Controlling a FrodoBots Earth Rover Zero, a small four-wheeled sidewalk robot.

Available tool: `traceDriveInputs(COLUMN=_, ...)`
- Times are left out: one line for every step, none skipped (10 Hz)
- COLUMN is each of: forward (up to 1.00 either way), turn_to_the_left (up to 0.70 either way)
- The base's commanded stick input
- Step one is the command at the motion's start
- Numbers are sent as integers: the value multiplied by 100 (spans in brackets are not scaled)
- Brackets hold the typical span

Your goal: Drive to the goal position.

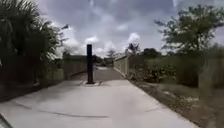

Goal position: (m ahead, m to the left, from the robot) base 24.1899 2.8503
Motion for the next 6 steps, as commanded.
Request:
traceDriveInputs(forward=70, turn_to_the_left=-6)
traceDriveInputs(forward=70, turn_to_the_left=-24)
traceDriveInputs(forward=70, turn_to_the_left=-7)
traceDriveInputs(forward=70, turn_to_the_left=0)
traceDriveInputs(forward=70, turn_to_the_left=0)
traceDriveInputs(forward=70, turn_to_the_left=0)
